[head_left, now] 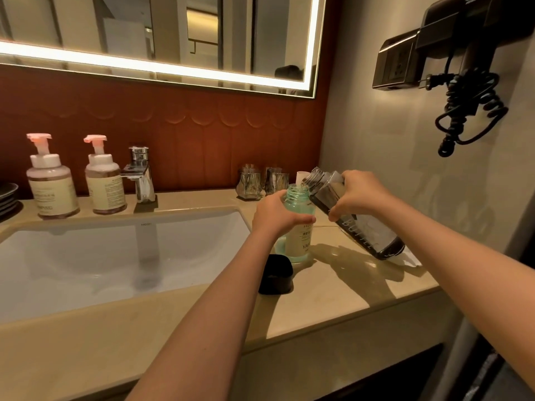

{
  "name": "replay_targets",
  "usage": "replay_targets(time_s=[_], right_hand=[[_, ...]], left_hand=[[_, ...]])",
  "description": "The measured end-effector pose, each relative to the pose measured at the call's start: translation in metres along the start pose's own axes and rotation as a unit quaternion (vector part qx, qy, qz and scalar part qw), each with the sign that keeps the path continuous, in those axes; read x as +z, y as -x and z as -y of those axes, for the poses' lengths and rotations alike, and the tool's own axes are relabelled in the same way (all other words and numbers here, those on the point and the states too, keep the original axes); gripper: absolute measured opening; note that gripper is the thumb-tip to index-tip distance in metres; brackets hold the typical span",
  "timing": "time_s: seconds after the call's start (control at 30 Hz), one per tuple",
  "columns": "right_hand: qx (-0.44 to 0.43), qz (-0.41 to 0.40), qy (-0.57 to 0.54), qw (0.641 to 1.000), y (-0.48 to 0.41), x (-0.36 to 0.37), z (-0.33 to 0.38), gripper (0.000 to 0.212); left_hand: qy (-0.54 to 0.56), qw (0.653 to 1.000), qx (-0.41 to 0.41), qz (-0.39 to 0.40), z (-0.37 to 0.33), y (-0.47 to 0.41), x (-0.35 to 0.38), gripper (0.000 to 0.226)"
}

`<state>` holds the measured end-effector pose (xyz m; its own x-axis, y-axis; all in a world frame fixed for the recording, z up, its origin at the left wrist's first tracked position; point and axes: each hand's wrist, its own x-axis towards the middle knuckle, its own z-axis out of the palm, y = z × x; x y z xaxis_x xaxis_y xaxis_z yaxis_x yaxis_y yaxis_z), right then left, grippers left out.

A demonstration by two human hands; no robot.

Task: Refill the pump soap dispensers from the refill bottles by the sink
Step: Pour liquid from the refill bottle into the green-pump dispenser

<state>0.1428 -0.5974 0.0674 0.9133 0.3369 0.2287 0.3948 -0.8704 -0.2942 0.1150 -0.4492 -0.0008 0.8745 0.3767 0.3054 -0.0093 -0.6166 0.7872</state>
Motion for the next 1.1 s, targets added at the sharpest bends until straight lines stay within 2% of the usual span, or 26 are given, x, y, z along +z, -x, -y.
replay_targets(time_s=[0.4, 0.67, 0.93, 1.1], right_hand=[[0.013, 0.024, 0.108, 0.994, 0.009, -0.010, 0.023, 0.038], [0.053, 0.015, 0.205, 0.977, 0.011, -0.007, 0.039, 0.068], [0.061, 0.016, 0.230, 0.971, 0.011, -0.005, 0.044, 0.075], [0.063, 0.020, 0.233, 0.970, 0.013, -0.004, 0.043, 0.072]], left_hand=[[-0.012, 1.000, -0.023, -0.010, -0.004, 0.002, 0.003, 0.094], [-0.009, 1.000, -0.024, -0.011, -0.004, 0.004, 0.003, 0.095], [-0.013, 1.000, -0.026, -0.009, -0.006, 0.005, 0.001, 0.095], [-0.005, 1.000, -0.027, -0.008, -0.006, 0.006, 0.001, 0.096]])
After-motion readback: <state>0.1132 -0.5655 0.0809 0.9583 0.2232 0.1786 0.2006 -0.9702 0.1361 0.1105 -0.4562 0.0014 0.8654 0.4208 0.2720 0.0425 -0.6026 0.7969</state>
